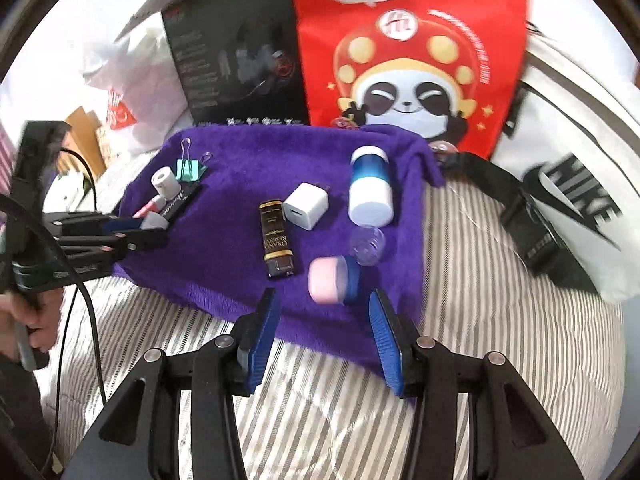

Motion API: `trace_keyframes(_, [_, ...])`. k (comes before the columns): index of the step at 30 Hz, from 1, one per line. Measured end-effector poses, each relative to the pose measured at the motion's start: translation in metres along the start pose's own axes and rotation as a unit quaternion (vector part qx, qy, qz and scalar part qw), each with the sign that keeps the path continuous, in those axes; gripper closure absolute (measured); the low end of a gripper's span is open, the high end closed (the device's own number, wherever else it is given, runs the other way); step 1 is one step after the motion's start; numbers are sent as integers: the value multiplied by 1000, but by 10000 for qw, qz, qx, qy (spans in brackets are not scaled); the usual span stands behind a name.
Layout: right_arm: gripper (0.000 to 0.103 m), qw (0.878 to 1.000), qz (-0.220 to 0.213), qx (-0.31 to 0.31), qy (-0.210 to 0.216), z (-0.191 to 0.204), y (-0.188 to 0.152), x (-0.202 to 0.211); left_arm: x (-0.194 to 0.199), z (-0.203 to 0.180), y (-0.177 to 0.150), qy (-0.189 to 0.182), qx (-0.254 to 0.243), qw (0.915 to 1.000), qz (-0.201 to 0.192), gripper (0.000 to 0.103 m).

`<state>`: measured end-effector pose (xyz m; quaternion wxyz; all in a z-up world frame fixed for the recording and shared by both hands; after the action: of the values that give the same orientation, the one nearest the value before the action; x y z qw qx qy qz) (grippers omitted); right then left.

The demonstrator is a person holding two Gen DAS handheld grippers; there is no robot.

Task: Organize rigid objects
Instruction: 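Lower the grey plug onto the towel with the left tool and open it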

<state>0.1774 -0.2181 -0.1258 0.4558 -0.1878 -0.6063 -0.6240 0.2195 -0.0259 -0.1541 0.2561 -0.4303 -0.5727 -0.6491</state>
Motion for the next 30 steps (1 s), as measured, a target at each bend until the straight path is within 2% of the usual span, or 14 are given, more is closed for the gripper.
trace_keyframes(9, [57,9997,-93,-225,81,-6,-8,4,-18,-11,2,294,-250,9992,113,78])
trace_keyframes(15, [56,9999,8,-134,72,-1,-6,-4,-17,-11,2,325,-301,9990,87,78])
trace_keyframes(18, [51,9999,60,-105,36,1,-5,-9,-17,-10,2,270,-261,9992,106,76])
trace_keyframes(23, [49,9999,123,-74,-1,0,-6,-15,-13,-5,-2,-69,-60,9998,198,63])
trace_keyframes(27, [45,9999,148,-55,-7,1,-6,-16,-2,-1,-5,-208,46,9996,209,61])
trace_keyframes(30, [43,9998,159,-17,-69,4,-7,-17,12,4,-10,-269,154,9994,175,46])
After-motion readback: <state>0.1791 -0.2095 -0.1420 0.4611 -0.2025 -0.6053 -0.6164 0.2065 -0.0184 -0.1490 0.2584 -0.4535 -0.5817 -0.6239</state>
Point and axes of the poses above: each gripper's, at about its wrist camera, not at the fingertips, and x roughly against the way its jaws point, z to its left, y to its top, the point moved 4 cm from there along -x, roughly the way its jaws point, and after that the axes turned 9 degrees about y, right-handed, at the moved point
